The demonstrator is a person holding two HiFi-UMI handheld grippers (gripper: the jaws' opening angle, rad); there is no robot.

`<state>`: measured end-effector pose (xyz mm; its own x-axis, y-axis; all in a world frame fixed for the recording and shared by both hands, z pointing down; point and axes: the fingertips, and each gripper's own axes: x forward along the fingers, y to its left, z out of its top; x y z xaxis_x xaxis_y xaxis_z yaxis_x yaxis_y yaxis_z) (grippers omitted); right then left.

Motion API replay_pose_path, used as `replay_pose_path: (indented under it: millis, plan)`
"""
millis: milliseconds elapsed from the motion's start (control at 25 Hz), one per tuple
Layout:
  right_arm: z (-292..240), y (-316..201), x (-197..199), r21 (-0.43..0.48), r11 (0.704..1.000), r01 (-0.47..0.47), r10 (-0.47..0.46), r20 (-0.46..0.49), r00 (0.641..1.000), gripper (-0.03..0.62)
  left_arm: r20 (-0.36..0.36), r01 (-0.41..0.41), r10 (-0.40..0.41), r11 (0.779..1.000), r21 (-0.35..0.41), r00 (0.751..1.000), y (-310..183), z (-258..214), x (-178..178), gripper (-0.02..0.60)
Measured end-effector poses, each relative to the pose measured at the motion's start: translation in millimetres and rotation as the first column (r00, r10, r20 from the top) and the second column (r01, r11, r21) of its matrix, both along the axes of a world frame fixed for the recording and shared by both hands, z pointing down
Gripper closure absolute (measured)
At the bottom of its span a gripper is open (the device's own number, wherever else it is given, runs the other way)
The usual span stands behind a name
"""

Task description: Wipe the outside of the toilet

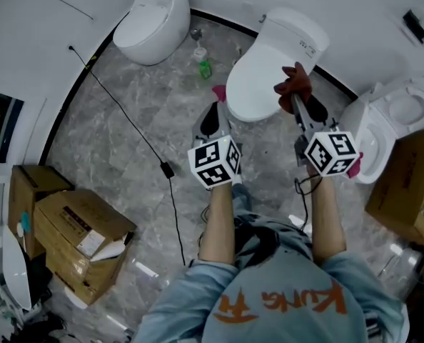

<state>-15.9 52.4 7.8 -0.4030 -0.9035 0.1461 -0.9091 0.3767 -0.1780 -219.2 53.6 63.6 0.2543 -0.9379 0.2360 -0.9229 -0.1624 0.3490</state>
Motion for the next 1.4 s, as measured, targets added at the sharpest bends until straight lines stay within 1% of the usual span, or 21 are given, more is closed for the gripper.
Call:
replay_pose_path:
  millis: [160,320,400,520,640,800,920,1000,1120,1280,1400]
  plan:
    - [15.5,-31.7,-23.8,-0.047,0.999,0.004,-0.006,-0.056,0.998,0.51,-0.043,-0.012,0.011,0.999,-0.044,0.999,-23.7,25.1,-17.3,0.584]
    - [35.4,-49.5,-29.5,-0.099,0.995,0.009,-0.021,-0.113,0.993,0.508,-0.103,-0.014,0.006,0.996,-0.084,0.995,-36.2,50.5,-21.4,0.584]
    - [45.8,-55.3,-32.4,-0.114,0.993,0.004,-0.017,-0.121,0.993,0.508,-0.122,-0.019,0.005,0.994,-0.107,0.993,-39.9,66.1,-25.7,0.584]
    - [65.9,-63.5,-41.9,-0.141,0.99,-0.005,-0.009,-0.099,0.995,0.507,-0.129,-0.025,0.005,0.987,-0.158,0.992,-46.8,93.7,-33.1,0.584]
    - [94.5,-59.9,-38.9,-0.181,0.984,-0.006,-0.009,-0.081,0.997,0.507,-0.131,-0.059,0.033,0.977,-0.204,0.991,-46.4,122.1,-18.4,0.584]
    - [150.2,-48.3,-15.5,-0.23,0.971,-0.07,0.062,-0.044,0.997,0.507,-0.109,-0.149,0.128,0.965,-0.217,0.986,-41.0,157.3,12.0,0.584]
    - [198.3,-43.4,-1.0,-0.269,0.958,-0.097,0.092,-0.03,0.995,0.507,-0.112,-0.187,0.164,0.952,-0.241,0.98,-42.5,194.7,34.0,0.584]
    - [231.4,-40.3,6.1,-0.302,0.949,-0.096,0.088,-0.04,0.995,0.505,-0.119,-0.195,0.169,0.944,-0.266,0.978,-42.6,222.6,47.6,0.584]
    - [276.6,-35.2,14.0,-0.336,0.938,-0.088,0.072,-0.058,0.996,0.505,-0.111,-0.207,0.182,0.934,-0.293,0.977,-43.3,261.9,64.2,0.583]
    - [335.6,-26.3,11.5,-0.379,0.924,-0.057,0.025,-0.088,0.996,0.505,-0.124,-0.219,0.189,0.925,-0.309,0.974,-39.6,312.0,72.3,0.584]
    - [377.9,-18.0,7.0,-0.422,0.906,-0.038,-0.005,-0.099,0.995,0.507,-0.133,-0.265,0.232,0.9,-0.346,0.964,-32.5,347.2,80.6,0.584]
